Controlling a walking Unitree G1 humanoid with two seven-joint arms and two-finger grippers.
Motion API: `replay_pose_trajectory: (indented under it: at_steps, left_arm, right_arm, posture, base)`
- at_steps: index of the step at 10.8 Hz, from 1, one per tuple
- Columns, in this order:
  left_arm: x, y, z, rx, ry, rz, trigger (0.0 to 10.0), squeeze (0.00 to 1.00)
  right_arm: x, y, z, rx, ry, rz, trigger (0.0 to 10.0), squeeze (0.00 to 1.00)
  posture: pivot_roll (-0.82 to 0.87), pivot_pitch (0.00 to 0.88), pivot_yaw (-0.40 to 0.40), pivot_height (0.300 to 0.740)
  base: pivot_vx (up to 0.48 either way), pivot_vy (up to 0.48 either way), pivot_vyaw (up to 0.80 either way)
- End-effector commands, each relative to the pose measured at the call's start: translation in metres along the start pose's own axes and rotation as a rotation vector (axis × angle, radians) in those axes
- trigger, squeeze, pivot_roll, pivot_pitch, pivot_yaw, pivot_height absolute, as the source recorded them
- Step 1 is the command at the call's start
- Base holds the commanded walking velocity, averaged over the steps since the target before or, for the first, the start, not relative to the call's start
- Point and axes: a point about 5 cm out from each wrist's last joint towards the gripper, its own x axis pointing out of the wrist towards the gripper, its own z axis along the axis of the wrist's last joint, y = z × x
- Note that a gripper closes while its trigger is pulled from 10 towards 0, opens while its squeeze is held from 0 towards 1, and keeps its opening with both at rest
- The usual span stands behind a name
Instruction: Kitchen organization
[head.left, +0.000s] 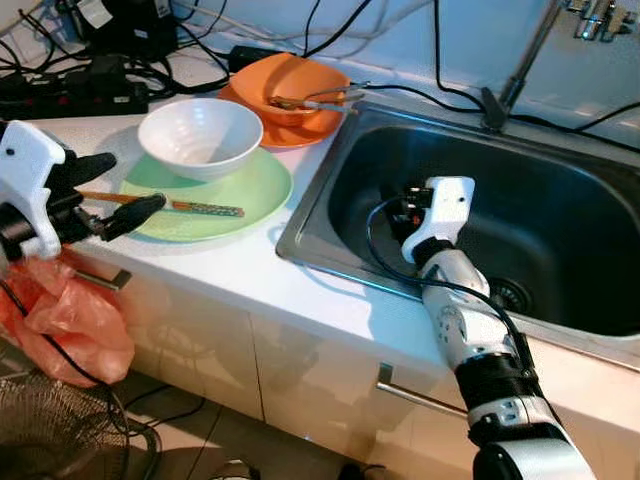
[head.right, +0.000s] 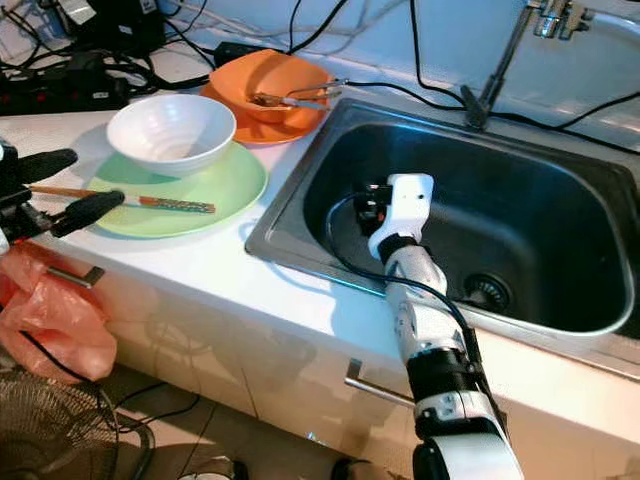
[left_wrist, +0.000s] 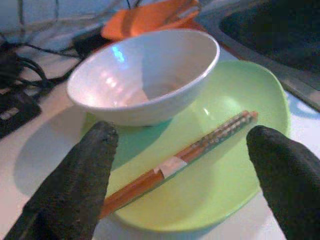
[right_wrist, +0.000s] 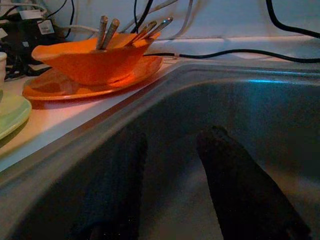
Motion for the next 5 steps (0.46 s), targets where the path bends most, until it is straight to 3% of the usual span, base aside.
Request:
replay_pose_trajectory:
  at_steps: [1,2,3,5]
  left_arm:
    - [0.002,0.003,0.003,0.029,0.01,-0.037,10.0,1.0]
    - [0.006,0.01,0.002,0.04,0.032,-0.028,10.0,1.0]
    - [0.012,0.018,-0.004,0.048,0.072,-0.025,10.0,0.0]
    - [0.025,0.021,-0.01,0.02,0.096,-0.06,10.0,0.0]
  right_arm:
    - [-0.002,-0.004,-0.006,0.005,0.018,-0.021,10.0,0.0]
    - [-0.002,-0.003,-0.006,0.008,0.018,-0.022,10.0,0.0]
    - [-0.001,-0.001,-0.007,0.011,0.018,-0.02,10.0,0.0]
    - [-0.001,0.0,-0.007,0.015,0.015,-0.021,10.0,0.0]
  posture:
    - [0.12,0.095,-0.027,0.74]
    - [0.13,0.094,-0.025,0.74]
    - [0.12,0.092,-0.019,0.74]
    - [0.11,0.091,-0.01,0.74]
  base:
    - [0.0,0.0,0.0]
    - [0.0,0.0,0.0]
    - [0.0,0.0,0.0]
    - [0.0,0.0,0.0]
